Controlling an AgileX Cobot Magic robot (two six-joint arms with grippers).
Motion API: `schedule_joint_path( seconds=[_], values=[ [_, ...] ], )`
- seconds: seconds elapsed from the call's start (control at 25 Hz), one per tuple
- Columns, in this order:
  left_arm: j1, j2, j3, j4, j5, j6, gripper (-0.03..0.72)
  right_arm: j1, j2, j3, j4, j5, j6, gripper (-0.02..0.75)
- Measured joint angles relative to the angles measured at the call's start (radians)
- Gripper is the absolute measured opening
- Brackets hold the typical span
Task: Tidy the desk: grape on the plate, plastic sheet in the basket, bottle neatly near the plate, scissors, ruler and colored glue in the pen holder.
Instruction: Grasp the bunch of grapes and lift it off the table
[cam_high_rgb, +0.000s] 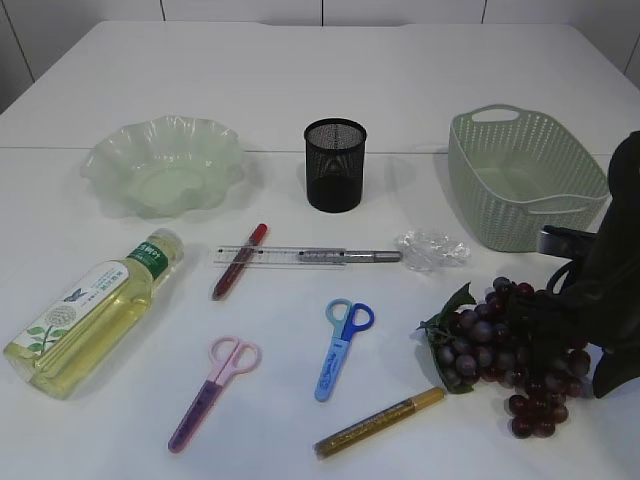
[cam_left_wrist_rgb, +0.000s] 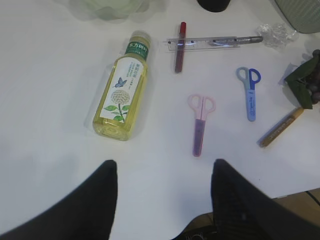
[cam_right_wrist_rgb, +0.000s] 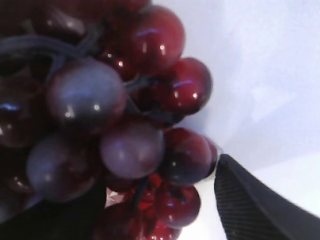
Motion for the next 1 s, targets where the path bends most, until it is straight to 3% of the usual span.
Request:
schedule_joint_path(
  seconds=[0.12,0.2,0.44,0.52,1.0],
  values=[
    [0.0,0.0,0.0,0.0,0.0,0.0,0.435,0.0,0.0,0.0,0.002,-0.004,0.0,0.51],
    [0.0,0.0,0.0,0.0,0.0,0.0,0.435,0.0,0.0,0.0,0.004,-0.009,0.0,0.45],
    [0.0,0.0,0.0,-0.007,0.0,-0.001,0.435,0.0,0.0,0.0,0.006,-0.029,0.0,0.155],
    [0.0,0.0,0.0,-0.008,0.0,-0.001,0.435,0.0,0.0,-0.001,0.004,-0.029,0.0,0.103],
    [0.0,0.0,0.0,-0.013,0.0,-0.001,0.434,0.0,-0.071,-0.001,0.002,-0.005,0.0,0.073]
  ],
)
